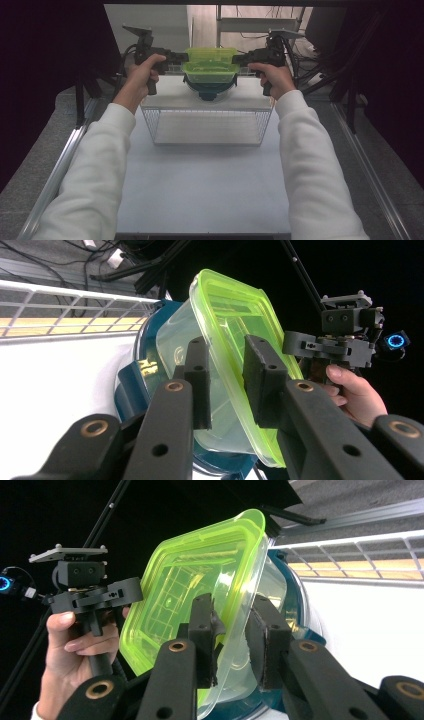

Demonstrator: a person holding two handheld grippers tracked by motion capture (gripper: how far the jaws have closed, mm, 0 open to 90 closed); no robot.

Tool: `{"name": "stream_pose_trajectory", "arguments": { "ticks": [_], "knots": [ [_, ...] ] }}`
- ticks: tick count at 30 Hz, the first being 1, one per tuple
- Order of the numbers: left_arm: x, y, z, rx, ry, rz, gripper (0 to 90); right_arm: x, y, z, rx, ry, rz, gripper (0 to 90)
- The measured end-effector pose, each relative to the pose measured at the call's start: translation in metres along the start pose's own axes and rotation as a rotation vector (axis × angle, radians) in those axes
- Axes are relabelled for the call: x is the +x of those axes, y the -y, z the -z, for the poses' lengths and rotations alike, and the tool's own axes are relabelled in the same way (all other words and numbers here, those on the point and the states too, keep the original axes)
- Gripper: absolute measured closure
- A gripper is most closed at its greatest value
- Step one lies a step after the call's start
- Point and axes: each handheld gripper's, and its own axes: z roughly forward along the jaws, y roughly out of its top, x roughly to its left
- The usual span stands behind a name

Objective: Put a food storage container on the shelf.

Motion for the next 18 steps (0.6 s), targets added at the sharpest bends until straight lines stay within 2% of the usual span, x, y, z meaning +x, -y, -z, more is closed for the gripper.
{"name": "stream_pose_trajectory", "arguments": {
  "ticks": [3, 6, 9, 11, 15, 18],
  "knots": [
    [0.001, 0.000, -0.002, -0.009, -0.008, -0.002, 72.7, 0.000, 0.000, 0.000, -0.007, 0.008, -0.002, 72.3],
    [0.000, 0.002, -0.004, -0.024, -0.036, -0.025, 68.6, 0.000, 0.002, -0.002, -0.014, 0.018, 0.012, 69.8],
    [-0.001, 0.002, -0.003, -0.040, -0.056, -0.036, 56.8, 0.001, 0.002, -0.003, -0.018, 0.032, 0.044, 62.7],
    [-0.003, 0.002, -0.001, -0.069, -0.085, -0.049, 46.2, 0.001, 0.002, -0.002, -0.029, 0.027, 0.051, 51.7],
    [-0.010, 0.003, 0.007, -0.109, -0.113, -0.092, 36.6, 0.005, 0.004, 0.006, -0.064, 0.019, 0.104, 38.7],
    [-0.018, 0.006, 0.015, -0.123, -0.134, -0.144, 30.6, 0.013, 0.010, 0.016, -0.086, 0.048, 0.186, 32.4]
  ]
}}
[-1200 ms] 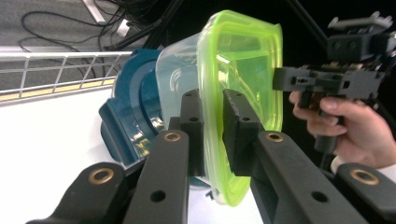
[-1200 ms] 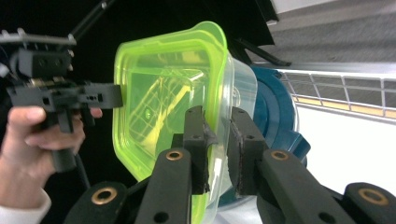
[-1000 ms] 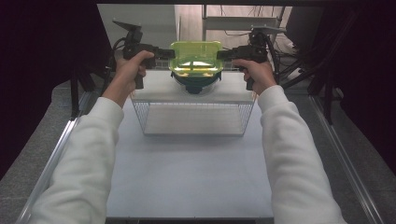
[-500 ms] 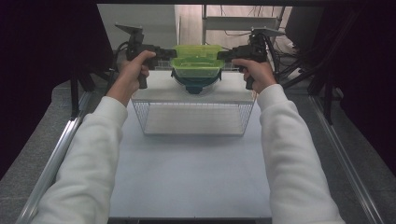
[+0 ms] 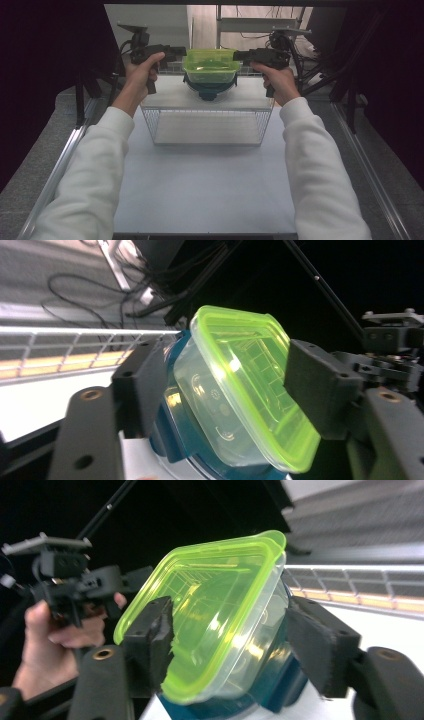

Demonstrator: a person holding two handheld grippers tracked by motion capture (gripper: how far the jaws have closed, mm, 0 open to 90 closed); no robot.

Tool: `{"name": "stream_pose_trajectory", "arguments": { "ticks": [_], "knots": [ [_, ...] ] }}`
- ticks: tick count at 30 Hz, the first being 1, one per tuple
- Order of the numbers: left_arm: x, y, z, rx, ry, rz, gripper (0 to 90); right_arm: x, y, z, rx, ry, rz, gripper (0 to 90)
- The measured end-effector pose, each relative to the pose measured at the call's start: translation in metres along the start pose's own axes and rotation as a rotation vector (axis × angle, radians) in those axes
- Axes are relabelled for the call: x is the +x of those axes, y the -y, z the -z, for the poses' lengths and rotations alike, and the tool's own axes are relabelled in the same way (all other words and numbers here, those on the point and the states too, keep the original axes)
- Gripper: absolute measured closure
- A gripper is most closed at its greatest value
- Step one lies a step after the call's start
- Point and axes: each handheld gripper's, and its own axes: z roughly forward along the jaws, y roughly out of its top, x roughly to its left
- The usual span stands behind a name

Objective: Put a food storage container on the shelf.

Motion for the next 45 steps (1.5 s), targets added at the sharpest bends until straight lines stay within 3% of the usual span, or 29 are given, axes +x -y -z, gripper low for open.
{"name": "stream_pose_trajectory", "arguments": {
  "ticks": [3, 6, 11, 17, 21, 27, 32, 37, 42, 45],
  "knots": [
    [-0.010, 0.003, 0.011, -0.006, -0.004, -0.057, 26.9, 0.007, 0.004, 0.014, -0.009, -0.005, 0.112, 28.6],
    [-0.019, 0.010, 0.022, -0.009, 0.002, -0.105, 25.1, 0.008, 0.014, 0.027, -0.013, -0.003, 0.179, 28.1],
    [-0.033, 0.034, 0.042, 0.013, -0.028, -0.202, 22.9, 0.006, 0.041, 0.046, -0.026, -0.006, 0.235, 27.7],
    [-0.038, 0.072, 0.062, 0.019, -0.036, -0.263, 22.3, 0.004, 0.077, 0.067, -0.031, 0.004, 0.289, 27.8],
    [-0.039, 0.101, 0.074, 0.024, -0.020, -0.283, 22.3, 0.004, 0.101, 0.079, -0.032, -0.005, 0.294, 27.8],
    [-0.039, 0.154, 0.089, 0.041, -0.046, -0.345, 22.8, 0.002, 0.141, 0.098, -0.014, 0.048, 0.329, 28.0],
    [-0.022, 0.200, 0.087, 0.112, -0.080, -0.340, 23.1, -0.009, 0.183, 0.106, 0.025, 0.084, 0.341, 28.0],
    [0.000, 0.243, 0.075, 0.197, -0.137, -0.341, 23.2, -0.031, 0.223, 0.106, 0.061, 0.113, 0.307, 28.0],
    [0.014, 0.262, 0.066, 0.258, -0.186, -0.356, 23.1, -0.049, 0.245, 0.103, 0.111, 0.120, 0.278, 27.8],
    [0.018, 0.265, 0.065, 0.252, -0.176, -0.330, 23.2, -0.052, 0.245, 0.104, 0.097, 0.132, 0.280, 26.5]
  ]
}}
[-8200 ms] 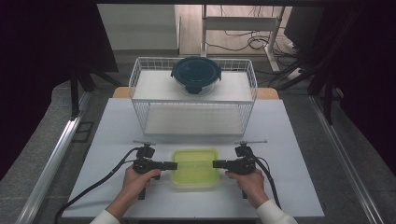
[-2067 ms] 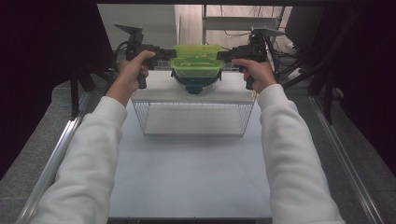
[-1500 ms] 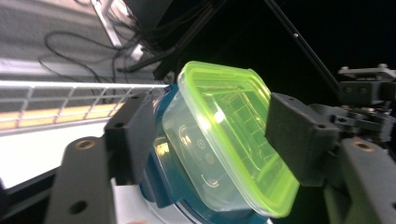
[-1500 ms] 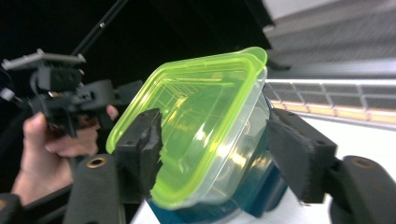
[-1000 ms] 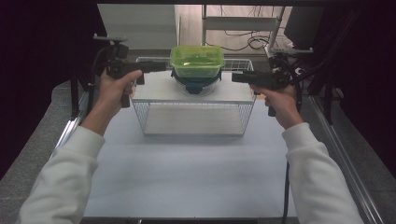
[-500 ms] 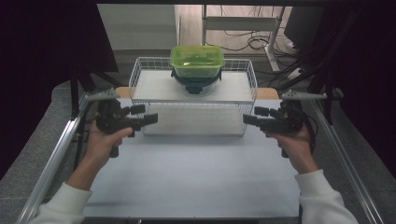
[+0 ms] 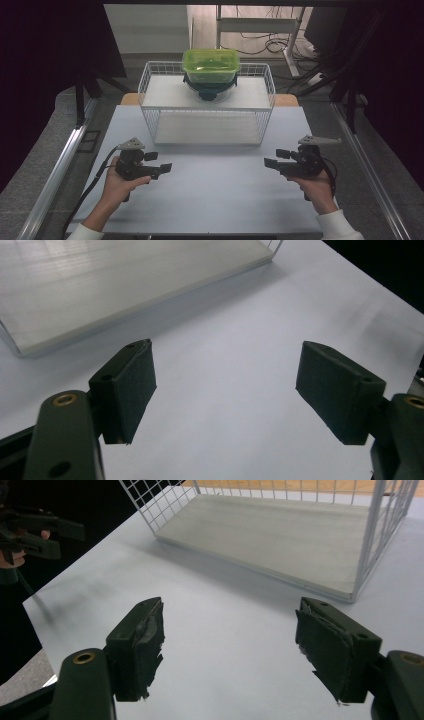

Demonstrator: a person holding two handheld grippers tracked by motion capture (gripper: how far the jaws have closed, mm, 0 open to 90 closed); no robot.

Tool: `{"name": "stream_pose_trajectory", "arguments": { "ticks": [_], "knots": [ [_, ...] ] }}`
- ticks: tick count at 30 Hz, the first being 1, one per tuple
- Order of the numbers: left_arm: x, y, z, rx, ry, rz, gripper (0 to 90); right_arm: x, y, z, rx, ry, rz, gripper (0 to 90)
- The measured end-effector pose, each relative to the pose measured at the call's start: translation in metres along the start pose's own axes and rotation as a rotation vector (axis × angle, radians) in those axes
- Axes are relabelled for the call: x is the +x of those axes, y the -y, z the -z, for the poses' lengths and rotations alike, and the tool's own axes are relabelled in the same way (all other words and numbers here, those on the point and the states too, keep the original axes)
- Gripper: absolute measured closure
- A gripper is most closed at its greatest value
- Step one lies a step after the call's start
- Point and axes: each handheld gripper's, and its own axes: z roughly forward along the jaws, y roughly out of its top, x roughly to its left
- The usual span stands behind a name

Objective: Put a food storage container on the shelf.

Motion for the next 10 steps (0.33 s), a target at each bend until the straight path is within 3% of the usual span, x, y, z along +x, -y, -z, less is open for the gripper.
{"name": "stream_pose_trajectory", "arguments": {
  "ticks": [3, 6, 10],
  "knots": [
    [0.0002, 0.0014, -0.0001, 0.000, -0.012, -0.010, 23.1, 0.0010, 0.0023, 0.0005, -0.020, 0.013, 0.023, 21.5],
    [0.0011, 0.0014, 0.0007, -0.009, -0.019, -0.010, 22.8, 0.0013, 0.0059, 0.0004, -0.073, 0.038, 0.055, 14.5],
    [0.0055, 0.0029, -0.0031, -0.005, -0.040, -0.016, 22.1, -0.0023, 0.0102, 0.0005, -0.103, 0.039, 0.054, 11.7]
  ]
}}
